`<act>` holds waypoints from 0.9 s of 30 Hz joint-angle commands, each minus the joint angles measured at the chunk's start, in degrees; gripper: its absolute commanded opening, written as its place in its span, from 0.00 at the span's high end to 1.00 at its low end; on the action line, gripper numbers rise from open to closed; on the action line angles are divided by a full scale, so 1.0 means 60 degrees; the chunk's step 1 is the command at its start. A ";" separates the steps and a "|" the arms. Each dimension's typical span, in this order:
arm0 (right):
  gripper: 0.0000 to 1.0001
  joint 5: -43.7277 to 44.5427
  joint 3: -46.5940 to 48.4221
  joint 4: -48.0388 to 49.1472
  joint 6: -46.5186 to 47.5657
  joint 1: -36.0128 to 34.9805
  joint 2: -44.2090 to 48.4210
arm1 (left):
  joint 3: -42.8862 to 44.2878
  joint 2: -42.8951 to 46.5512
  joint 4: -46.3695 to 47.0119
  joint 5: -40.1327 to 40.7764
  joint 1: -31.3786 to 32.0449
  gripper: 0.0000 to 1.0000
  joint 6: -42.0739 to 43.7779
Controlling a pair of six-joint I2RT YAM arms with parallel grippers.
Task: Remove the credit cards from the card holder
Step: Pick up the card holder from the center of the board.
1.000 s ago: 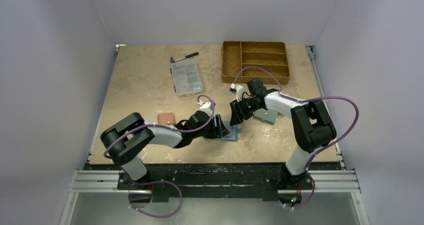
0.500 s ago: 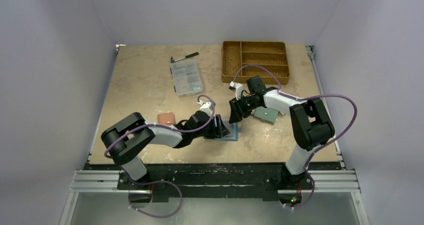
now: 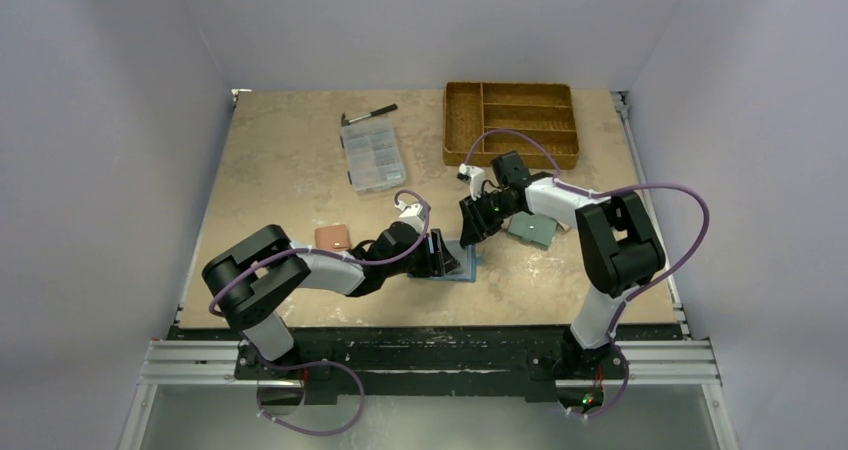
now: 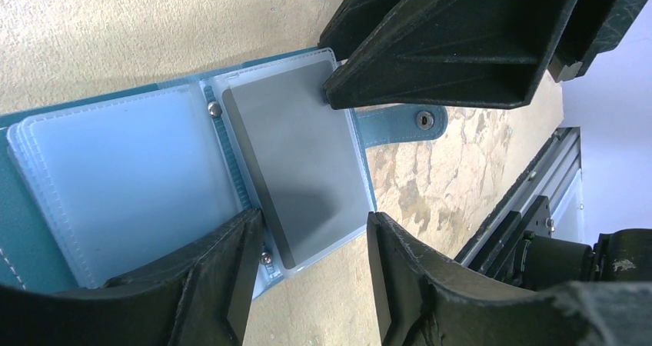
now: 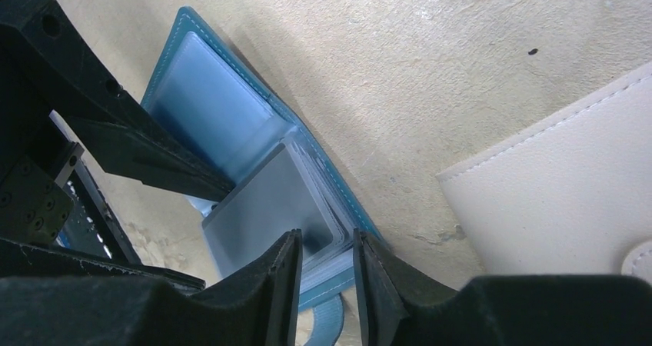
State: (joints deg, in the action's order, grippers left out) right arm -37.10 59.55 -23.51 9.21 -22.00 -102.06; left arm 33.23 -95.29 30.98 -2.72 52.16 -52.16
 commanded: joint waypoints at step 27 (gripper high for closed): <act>0.76 -0.3527 0.0285 -0.0940 0.0222 -0.0178 -0.0343 | 0.0194 -0.0670 -0.0652 -0.0250 0.0077 0.33 0.0154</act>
State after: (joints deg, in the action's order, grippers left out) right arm -49.60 60.80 -24.47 11.38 -21.34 -102.32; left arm 34.02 -96.16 31.86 -4.27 52.21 -52.84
